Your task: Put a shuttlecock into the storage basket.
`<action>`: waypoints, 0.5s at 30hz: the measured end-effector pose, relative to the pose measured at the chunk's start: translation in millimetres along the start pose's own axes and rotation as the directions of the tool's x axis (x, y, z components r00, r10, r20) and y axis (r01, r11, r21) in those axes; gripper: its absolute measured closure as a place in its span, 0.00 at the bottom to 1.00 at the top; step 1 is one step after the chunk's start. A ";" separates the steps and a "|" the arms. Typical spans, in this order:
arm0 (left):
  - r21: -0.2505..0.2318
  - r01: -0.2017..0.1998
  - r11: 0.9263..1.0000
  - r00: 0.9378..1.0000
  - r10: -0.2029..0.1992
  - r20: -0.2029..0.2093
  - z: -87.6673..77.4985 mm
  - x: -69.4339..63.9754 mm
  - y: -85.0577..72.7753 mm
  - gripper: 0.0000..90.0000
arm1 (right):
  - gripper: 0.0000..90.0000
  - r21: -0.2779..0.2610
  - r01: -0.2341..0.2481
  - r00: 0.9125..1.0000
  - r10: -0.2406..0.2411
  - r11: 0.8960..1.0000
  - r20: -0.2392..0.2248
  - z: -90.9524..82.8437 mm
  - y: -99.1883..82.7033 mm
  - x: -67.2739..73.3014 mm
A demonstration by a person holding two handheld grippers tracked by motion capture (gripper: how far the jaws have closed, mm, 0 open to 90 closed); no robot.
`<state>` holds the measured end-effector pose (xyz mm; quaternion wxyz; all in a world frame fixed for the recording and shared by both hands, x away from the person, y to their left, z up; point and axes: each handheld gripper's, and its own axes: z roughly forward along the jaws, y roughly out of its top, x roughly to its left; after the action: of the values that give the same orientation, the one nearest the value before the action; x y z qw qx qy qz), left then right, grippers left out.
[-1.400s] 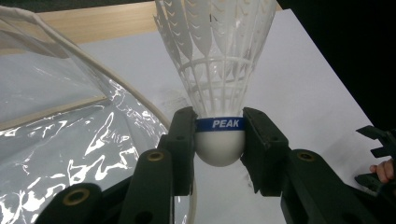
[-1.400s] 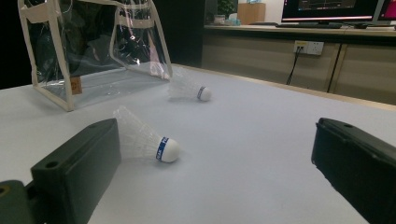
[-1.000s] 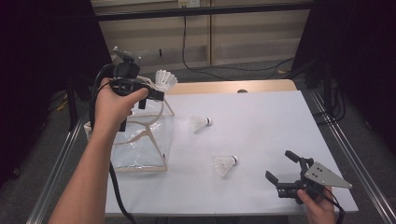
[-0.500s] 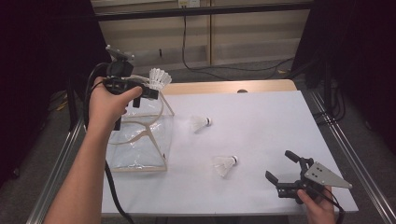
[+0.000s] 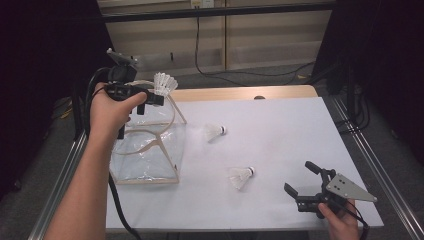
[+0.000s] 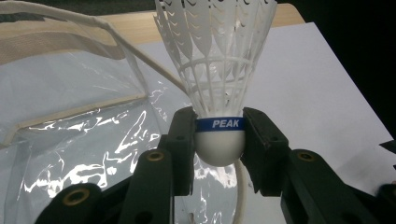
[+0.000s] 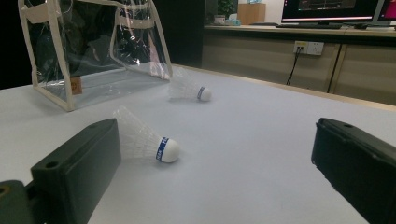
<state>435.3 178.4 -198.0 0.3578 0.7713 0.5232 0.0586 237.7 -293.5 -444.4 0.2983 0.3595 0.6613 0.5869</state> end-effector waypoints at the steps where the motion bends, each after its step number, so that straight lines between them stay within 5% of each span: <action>1: 0.003 -0.003 1.000 1.000 0.003 -0.005 -0.6 0.8 -0.1 0.73 | 0.01 0.000 0.000 1.000 0.000 1.000 0.000 0.0 0.0 0.0; 15: -0.006 0.012 1.000 1.000 -0.012 -0.025 -2.3 9.6 -2.2 0.73 | 0.01 -0.003 0.001 1.000 -0.001 1.000 0.000 -0.1 0.2 0.0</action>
<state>436.8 188.2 -200.4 0.3537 0.7664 0.5319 0.0674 237.6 -293.6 -444.2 0.2989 0.3586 0.6608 0.5877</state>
